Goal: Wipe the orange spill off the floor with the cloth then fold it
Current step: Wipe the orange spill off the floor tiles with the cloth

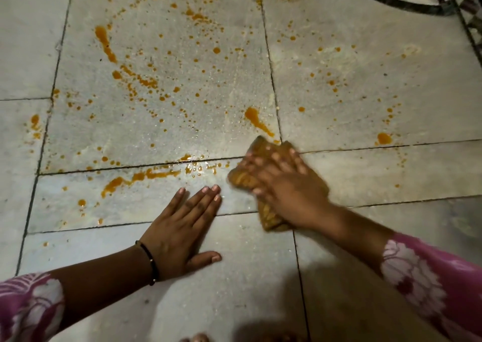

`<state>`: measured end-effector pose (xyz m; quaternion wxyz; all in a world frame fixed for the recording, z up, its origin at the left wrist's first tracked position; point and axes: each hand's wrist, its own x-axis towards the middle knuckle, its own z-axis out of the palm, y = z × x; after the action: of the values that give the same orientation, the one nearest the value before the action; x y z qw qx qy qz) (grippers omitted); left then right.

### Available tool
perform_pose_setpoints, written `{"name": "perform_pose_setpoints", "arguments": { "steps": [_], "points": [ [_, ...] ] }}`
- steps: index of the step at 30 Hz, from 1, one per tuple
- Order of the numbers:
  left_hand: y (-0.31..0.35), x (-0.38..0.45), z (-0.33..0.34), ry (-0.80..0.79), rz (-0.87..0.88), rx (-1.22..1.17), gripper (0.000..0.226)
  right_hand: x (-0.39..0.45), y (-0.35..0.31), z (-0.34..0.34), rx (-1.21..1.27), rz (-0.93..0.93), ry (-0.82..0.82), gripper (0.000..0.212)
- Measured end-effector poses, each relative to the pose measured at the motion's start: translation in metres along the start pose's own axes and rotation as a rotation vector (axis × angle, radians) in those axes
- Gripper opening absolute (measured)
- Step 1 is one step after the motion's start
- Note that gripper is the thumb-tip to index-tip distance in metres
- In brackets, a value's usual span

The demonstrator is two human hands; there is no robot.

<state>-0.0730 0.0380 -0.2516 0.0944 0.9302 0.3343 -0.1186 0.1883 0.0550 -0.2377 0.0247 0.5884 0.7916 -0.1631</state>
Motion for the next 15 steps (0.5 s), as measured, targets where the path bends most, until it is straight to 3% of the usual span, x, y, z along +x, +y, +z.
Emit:
{"name": "perform_pose_setpoints", "arguments": {
  "steps": [3,7,11,15],
  "points": [
    [-0.003,0.000,0.001,-0.003,0.010,-0.035,0.096,-0.027,0.033,0.003,-0.015,0.152,0.112,0.062],
    [-0.003,0.001,0.005,-0.005,0.011,-0.044,0.094,-0.073,-0.005,0.026,-0.089,0.098,0.170,0.060],
    [-0.003,0.002,0.003,-0.032,0.021,-0.017,0.094,-0.025,-0.030,0.026,-0.092,-0.141,0.101,0.058],
    [-0.003,0.001,0.001,-0.051,0.024,-0.013,0.094,0.018,0.006,0.008,-0.033,0.007,0.095,0.060]
  ]
}}
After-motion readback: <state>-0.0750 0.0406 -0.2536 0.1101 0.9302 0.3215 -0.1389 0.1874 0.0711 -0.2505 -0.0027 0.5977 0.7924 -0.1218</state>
